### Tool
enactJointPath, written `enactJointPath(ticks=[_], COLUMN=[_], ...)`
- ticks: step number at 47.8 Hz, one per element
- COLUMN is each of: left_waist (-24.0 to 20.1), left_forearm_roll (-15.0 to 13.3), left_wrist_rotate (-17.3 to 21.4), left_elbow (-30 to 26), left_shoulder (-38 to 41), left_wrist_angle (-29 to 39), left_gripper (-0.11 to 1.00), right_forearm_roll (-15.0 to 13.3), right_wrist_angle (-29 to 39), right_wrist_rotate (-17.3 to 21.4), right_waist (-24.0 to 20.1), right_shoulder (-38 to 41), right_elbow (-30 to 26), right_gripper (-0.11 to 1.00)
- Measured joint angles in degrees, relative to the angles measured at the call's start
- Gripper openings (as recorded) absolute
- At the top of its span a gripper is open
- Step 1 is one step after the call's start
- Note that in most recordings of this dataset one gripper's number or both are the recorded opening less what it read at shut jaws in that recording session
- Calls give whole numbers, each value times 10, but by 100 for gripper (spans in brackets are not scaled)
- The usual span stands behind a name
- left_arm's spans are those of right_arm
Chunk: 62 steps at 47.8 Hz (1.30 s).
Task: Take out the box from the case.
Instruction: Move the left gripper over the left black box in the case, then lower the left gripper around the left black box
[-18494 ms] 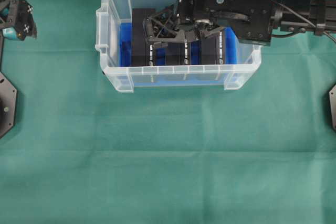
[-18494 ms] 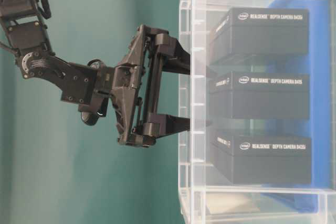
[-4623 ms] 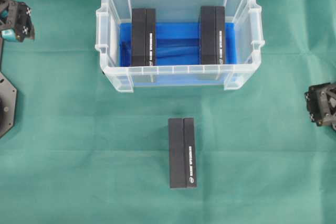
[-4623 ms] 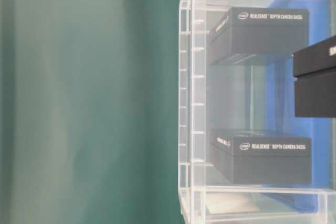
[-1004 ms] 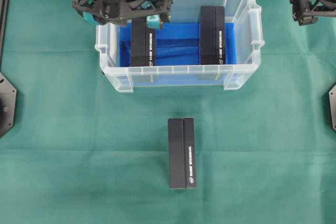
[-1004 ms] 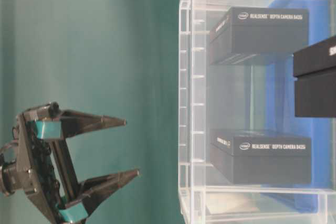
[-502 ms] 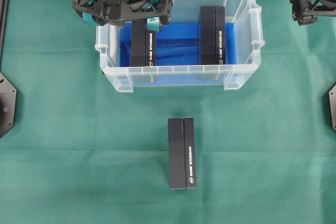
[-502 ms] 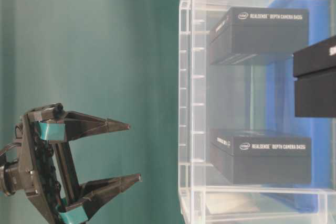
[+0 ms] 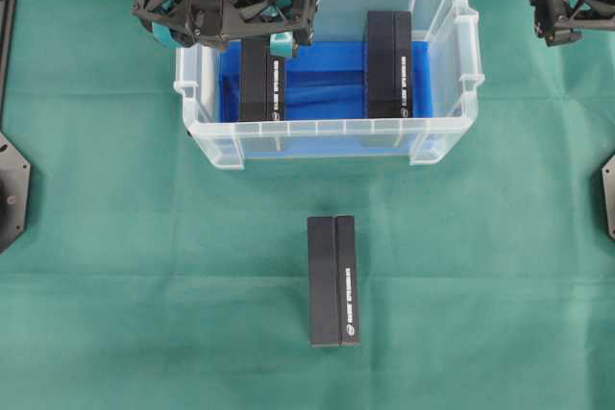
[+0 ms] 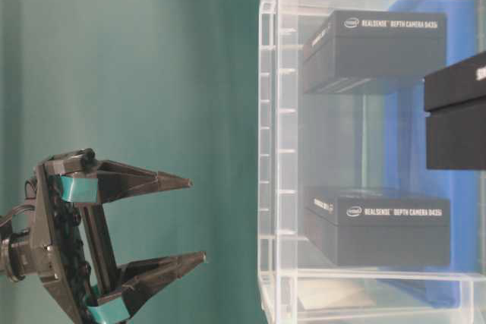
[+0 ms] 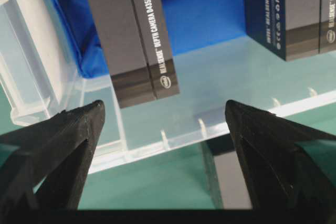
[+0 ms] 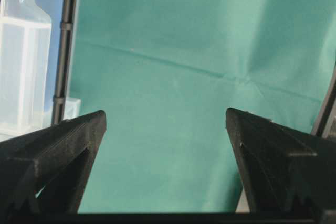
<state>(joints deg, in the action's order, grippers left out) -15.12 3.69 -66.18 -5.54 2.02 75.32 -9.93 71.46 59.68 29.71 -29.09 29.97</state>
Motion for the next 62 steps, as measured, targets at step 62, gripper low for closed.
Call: enactJointPath(ticks=[62], left_waist=[-6], left_forearm_roll=[5], left_wrist_rotate=[-32], left_elbow=[99], left_shoulder=[36], left_wrist_angle=[-98], left_gripper=[95], right_forearm_roll=[0], right_wrist_angle=[0], right_wrist_rotate=[-1], right_waist=[1], right_shoulder=[0], right_elbow=[0], right_gripper=[93])
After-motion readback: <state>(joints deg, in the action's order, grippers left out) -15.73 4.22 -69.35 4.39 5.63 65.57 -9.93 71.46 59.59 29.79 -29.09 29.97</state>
